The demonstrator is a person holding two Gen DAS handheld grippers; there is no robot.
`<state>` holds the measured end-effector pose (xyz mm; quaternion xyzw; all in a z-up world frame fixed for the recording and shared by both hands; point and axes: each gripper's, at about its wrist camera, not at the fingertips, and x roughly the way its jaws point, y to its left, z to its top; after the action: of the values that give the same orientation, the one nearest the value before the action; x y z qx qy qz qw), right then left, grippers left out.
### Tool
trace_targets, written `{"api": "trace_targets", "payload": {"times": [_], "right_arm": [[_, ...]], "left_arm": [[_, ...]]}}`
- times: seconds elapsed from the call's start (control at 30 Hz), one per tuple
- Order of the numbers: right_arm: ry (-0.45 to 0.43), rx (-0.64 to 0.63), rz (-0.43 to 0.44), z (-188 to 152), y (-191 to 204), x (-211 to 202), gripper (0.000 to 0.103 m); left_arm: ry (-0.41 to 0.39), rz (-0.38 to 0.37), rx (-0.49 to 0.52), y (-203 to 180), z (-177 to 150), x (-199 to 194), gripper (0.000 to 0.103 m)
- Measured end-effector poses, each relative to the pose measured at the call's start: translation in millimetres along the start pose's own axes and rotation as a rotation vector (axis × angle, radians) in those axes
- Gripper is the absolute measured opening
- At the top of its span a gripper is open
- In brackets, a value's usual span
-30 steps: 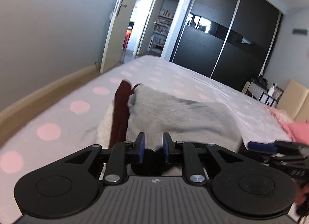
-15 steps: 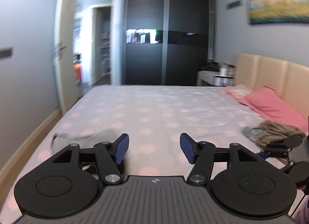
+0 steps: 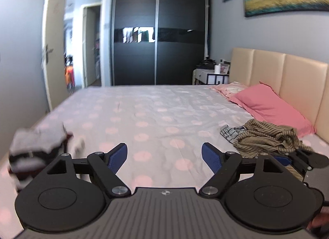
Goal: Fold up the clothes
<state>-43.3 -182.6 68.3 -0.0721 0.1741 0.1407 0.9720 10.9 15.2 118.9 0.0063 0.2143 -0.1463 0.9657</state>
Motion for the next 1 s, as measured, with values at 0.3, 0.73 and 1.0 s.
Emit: {"api": "trace_targets", "payload": {"times": [0.3, 0.73, 1.0], "right_arm": [[0.010, 0.178, -0.200, -41.9, -1.5, -14.6, 0.086], [-0.028, 0.239, -0.321, -60.5, 28.9, 13.5, 0.086], [-0.021, 0.167, -0.289, -67.3, 43.1, 45.4, 0.086]], "left_arm": [[0.065, 0.175, -0.126, 3.5, -57.0, 8.7, 0.080], [0.136, 0.223, -0.029, 7.2, -103.4, 59.2, 0.080], [0.211, 0.252, -0.049, 15.9, -119.0, 88.3, 0.080]]}}
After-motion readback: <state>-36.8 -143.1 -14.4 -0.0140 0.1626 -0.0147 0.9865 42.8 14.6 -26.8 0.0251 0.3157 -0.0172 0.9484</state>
